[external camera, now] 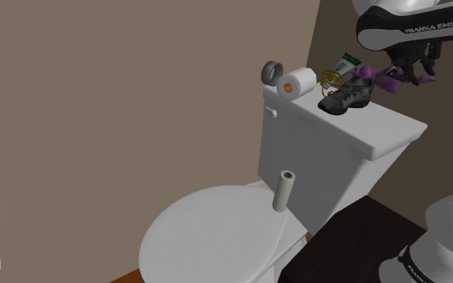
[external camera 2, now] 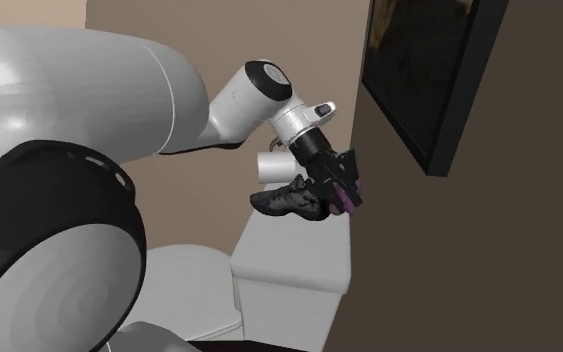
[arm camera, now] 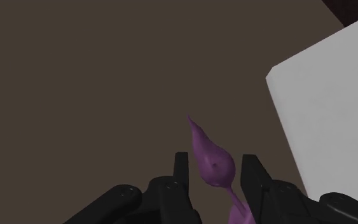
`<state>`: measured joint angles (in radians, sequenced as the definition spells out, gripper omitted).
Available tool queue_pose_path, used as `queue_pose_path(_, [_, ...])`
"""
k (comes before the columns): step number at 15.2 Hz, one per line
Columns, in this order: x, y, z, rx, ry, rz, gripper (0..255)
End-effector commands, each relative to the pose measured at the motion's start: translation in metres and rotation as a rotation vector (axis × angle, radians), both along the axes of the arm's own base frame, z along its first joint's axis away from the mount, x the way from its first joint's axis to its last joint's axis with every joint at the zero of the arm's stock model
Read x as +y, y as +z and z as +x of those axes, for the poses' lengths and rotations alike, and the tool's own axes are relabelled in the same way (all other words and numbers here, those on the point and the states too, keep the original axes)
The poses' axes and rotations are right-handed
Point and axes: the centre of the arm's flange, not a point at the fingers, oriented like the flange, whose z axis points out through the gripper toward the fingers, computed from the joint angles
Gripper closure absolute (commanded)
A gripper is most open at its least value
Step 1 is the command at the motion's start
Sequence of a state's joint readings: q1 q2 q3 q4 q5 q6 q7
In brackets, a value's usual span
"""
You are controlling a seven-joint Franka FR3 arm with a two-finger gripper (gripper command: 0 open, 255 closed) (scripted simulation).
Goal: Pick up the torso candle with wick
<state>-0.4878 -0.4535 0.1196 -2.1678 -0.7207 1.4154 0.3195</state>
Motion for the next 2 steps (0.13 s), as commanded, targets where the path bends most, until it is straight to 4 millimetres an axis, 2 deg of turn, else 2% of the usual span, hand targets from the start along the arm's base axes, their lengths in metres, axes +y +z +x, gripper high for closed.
queue_pose_path(1, [-0.0005,0.0083,-0.0006,-0.002,-0.004,-0.003,255])
queue_pose_path(2, [-0.0005,0.0083,-0.0006,-0.002,-0.004,-0.003,255])
